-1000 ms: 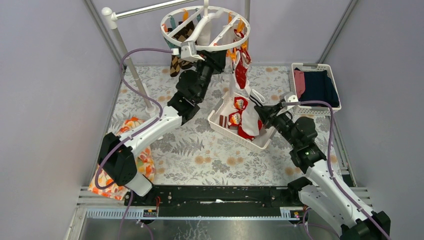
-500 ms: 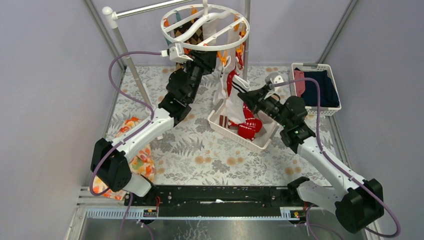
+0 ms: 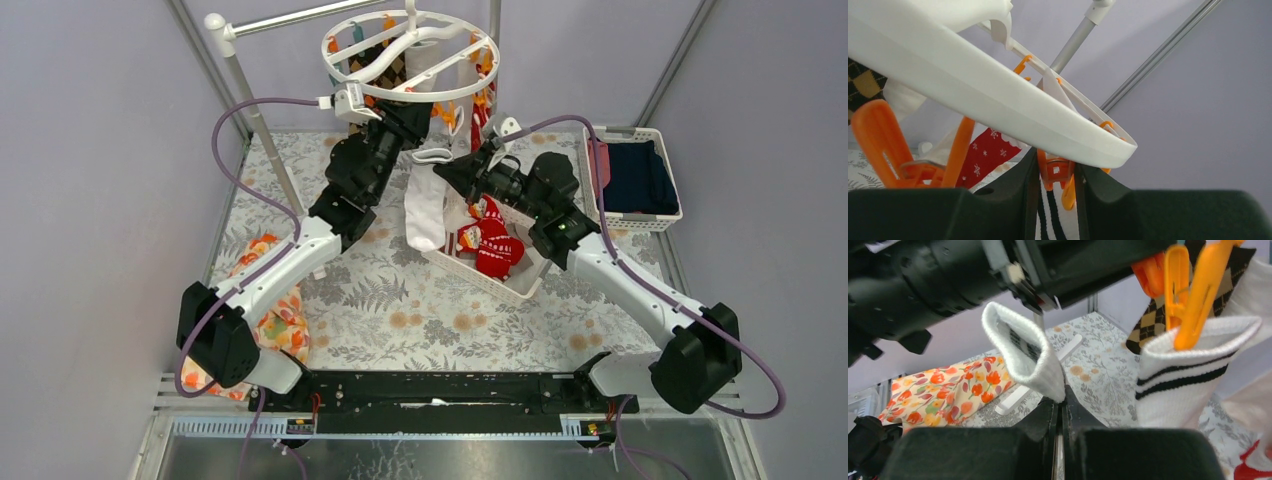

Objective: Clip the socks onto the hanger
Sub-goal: Clamp the sock onto the hanger.

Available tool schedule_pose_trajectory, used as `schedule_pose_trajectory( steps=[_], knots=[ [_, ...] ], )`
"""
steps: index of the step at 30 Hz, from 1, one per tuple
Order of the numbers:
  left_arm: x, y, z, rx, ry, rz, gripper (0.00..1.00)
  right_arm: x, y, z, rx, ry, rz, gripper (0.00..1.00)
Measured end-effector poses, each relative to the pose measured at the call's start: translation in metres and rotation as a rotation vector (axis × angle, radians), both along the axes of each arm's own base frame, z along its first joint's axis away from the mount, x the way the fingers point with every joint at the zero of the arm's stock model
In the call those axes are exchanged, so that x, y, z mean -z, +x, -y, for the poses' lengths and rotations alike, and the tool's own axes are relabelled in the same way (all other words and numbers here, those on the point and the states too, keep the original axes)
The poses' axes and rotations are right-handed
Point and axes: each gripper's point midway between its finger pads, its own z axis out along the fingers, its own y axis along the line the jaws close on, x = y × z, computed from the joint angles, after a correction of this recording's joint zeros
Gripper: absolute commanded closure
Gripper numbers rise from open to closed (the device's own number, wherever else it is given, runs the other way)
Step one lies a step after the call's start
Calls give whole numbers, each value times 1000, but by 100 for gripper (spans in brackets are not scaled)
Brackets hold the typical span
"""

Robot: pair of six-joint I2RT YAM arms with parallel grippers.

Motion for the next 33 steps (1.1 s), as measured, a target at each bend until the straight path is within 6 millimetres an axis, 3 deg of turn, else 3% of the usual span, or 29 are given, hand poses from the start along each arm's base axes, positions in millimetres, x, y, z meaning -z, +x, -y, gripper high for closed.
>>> schedule_pose_trajectory(
  steps=[5,15,33],
  knots=[
    [-5,-4,-3,13,4,8,89,16,13,3,64,-28,-69,100],
    [1,-6,-5,15,16,-29,90,22,34,19,226,-31,-106,100],
    [11,-4,-5,9,43,-79,91,34,45,17,514,-97,-69,100]
  ],
)
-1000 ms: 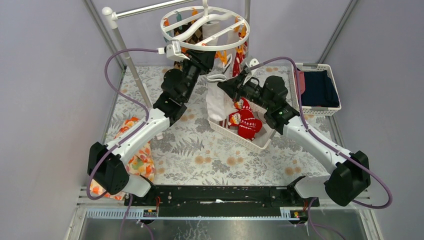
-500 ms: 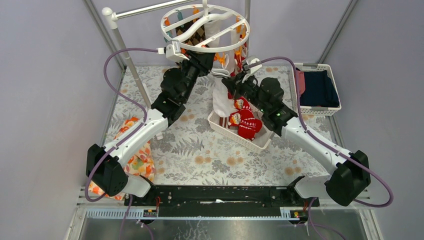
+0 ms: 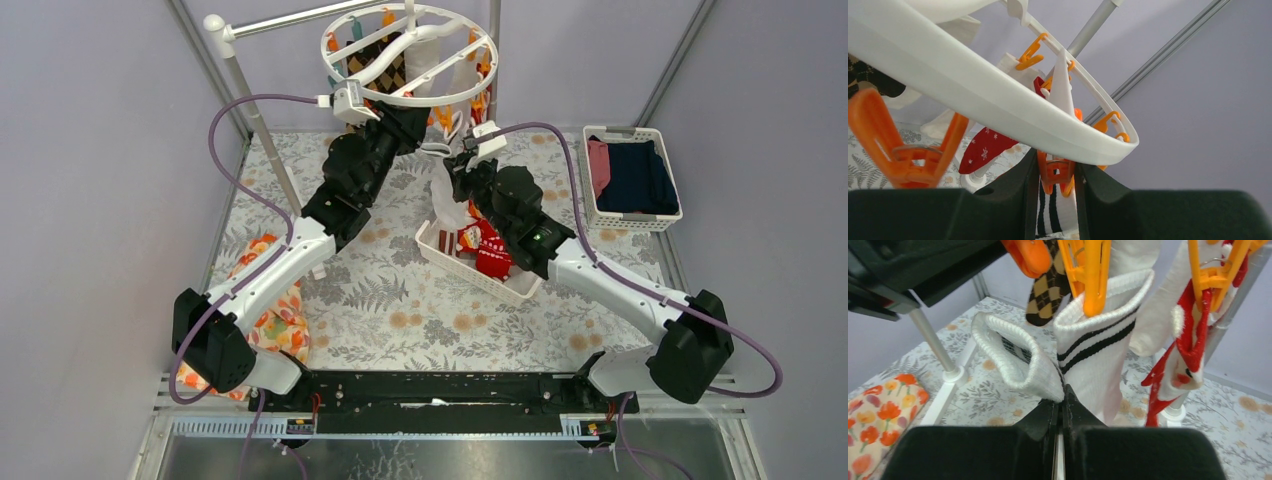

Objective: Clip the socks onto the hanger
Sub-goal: Clamp the sock onto the hanger.

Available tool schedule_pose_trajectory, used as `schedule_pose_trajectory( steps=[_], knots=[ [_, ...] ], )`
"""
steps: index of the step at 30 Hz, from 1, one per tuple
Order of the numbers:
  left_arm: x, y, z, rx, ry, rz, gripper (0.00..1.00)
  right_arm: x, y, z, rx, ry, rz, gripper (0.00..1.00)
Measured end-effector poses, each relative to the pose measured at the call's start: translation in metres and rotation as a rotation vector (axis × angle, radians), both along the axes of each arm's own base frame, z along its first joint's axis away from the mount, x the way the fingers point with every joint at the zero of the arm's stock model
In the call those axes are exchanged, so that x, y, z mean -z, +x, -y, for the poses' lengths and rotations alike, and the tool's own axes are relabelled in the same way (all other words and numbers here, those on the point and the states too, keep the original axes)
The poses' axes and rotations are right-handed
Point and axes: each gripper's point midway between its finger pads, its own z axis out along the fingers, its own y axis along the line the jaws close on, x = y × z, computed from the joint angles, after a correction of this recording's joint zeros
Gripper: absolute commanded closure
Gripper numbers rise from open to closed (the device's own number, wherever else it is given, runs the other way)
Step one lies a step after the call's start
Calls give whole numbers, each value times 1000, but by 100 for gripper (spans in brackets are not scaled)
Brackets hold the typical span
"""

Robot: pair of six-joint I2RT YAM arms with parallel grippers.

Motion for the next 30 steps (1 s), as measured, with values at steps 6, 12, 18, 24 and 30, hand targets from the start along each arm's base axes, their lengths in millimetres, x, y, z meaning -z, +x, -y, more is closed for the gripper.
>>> schedule_pose_trajectory(
  steps=[6,12,18,24,30],
  knots=[
    [2,-1,-1,0,8,-11,91,8,8,6,60,-28,-7,100],
    [1,-2,-1,0,8,-11,91,5,1,-7,-10,-6,-10,100],
    [3,-2,-1,0,12,-16,91,4,-16,-30,-107,23,-23,100],
    [0,-2,-2,-1,13,-14,91,16,-35,-49,-192,28,-30,100],
    [-1,-2,-2,-2,17,-10,91,33,-35,-55,-158,9,-50,100]
  ],
)
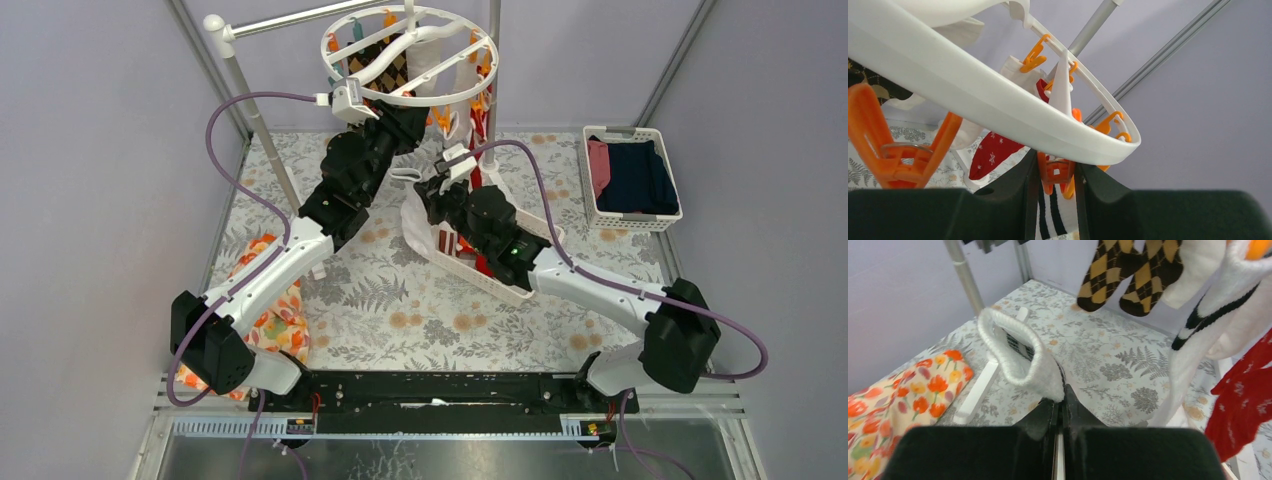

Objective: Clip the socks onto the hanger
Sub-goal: Clamp the sock onto the hanger.

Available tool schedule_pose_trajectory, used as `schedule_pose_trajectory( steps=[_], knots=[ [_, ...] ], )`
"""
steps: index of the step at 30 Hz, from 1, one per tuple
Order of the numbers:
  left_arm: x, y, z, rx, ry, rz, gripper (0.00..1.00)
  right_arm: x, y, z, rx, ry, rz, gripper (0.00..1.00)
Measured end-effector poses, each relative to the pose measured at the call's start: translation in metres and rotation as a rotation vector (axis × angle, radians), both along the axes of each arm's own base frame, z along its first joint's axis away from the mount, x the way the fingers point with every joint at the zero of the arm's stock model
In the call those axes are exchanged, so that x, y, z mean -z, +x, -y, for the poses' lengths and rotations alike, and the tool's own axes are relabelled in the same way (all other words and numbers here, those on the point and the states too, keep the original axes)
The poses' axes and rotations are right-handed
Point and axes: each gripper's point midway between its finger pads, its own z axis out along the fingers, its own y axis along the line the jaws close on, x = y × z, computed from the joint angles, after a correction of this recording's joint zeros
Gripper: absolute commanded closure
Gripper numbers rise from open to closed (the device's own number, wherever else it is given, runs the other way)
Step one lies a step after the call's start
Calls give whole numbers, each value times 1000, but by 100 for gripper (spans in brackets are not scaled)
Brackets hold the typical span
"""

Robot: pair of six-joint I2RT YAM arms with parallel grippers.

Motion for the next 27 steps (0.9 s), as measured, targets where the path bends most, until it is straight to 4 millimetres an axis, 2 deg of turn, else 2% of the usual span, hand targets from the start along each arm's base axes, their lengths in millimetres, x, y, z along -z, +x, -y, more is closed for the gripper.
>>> schedule_pose_trajectory(
  steps=[6,18,27],
  knots=[
    [3,0,0,0,8,-9,91,-3,25,6,179,3,42,100],
    [7,1,-1,-5,28,-19,92,-44,45,42,420,61,205,100],
    [4,-1,-3,-10,24,-15,92,-31,53,46,476,10,209,100]
  ],
)
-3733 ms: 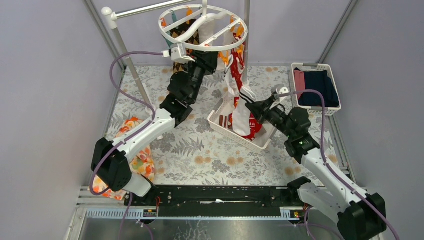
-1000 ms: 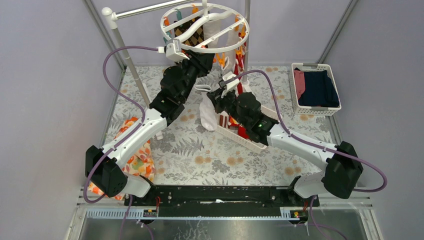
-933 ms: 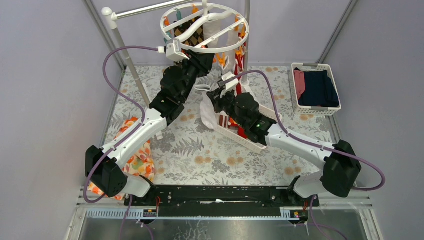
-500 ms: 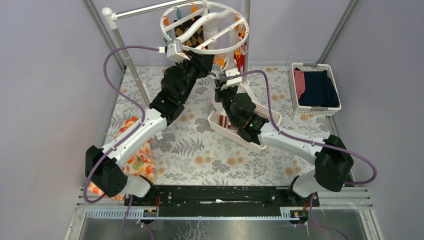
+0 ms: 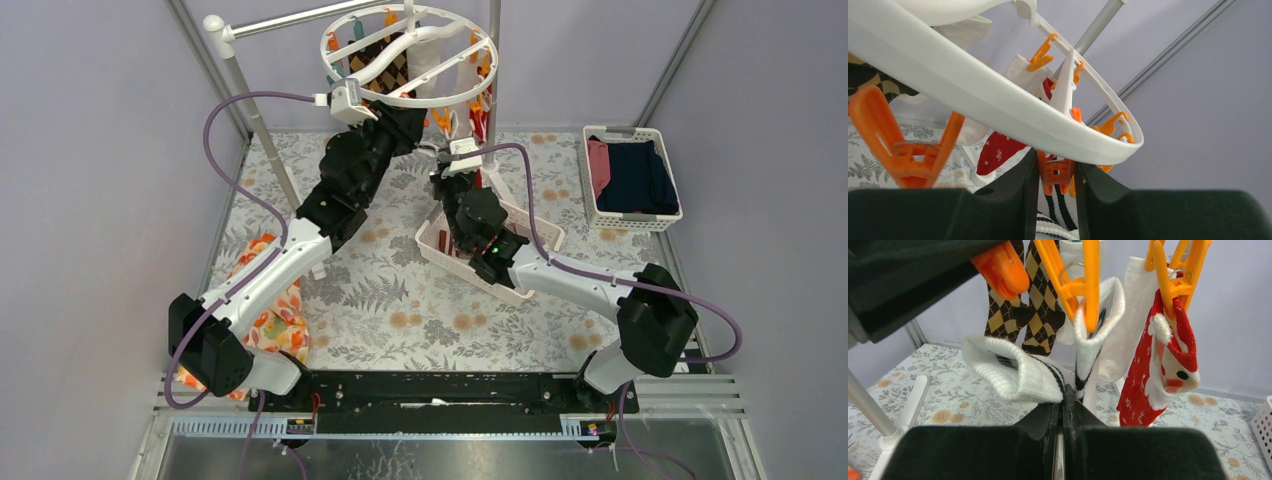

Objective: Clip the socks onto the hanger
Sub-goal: Clamp the sock onto the hanger.

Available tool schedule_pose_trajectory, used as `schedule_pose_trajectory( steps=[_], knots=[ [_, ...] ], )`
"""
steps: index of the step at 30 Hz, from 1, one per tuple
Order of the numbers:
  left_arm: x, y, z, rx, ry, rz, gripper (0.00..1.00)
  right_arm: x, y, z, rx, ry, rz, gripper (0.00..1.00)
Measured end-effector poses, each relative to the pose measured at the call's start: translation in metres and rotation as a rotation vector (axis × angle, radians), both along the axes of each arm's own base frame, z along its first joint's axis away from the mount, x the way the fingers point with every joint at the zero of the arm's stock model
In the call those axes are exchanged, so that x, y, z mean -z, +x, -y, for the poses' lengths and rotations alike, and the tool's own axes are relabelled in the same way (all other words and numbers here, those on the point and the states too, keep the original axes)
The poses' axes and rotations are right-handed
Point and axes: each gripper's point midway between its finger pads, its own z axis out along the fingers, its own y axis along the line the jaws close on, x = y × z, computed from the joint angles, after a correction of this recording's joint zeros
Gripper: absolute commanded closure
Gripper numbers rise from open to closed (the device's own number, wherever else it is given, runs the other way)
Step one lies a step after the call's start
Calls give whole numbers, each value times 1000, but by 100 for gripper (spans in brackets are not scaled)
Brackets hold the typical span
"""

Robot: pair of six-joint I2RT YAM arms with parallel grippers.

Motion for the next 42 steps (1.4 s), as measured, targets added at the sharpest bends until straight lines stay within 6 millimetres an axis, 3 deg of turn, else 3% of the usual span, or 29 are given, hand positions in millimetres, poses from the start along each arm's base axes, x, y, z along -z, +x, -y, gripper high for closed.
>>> schedule_pose_trajectory(
  steps=[11,29,37,42],
  knots=[
    [-4,-5,-5,-6,-7,7,92,15,10,3,71,4,-29,100],
    [12,-5,-5,-5,7,-18,92,-3,6,-3,22,171,50,100],
    [10,-10,-8,-4,-1,-14,92,-8,9,-17,-18,211,30,100],
    [9,-10,-9,-7,-2,-13,92,-1,10,-34,-83,193,-3,100]
  ],
)
